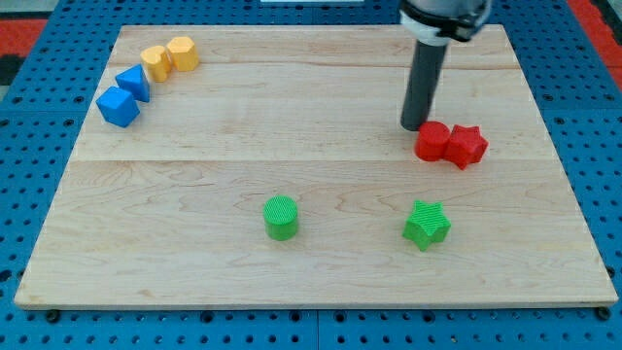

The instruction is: Push the green circle to the bottom center of the board

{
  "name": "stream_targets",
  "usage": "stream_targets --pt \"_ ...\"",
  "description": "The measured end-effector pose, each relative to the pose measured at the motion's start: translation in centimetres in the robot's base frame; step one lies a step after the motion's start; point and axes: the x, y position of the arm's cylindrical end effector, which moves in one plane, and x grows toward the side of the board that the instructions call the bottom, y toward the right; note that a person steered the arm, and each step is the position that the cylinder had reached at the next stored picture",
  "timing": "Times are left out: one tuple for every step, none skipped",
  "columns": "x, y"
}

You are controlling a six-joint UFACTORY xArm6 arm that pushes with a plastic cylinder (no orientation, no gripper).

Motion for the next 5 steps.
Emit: stream_targets --pt "-2.0 -7.0" --pt "-3.3 -10.9" --pt "-2.8 -12.9" --pt "1.7 -12.8" --pt "6.8 -13.1"
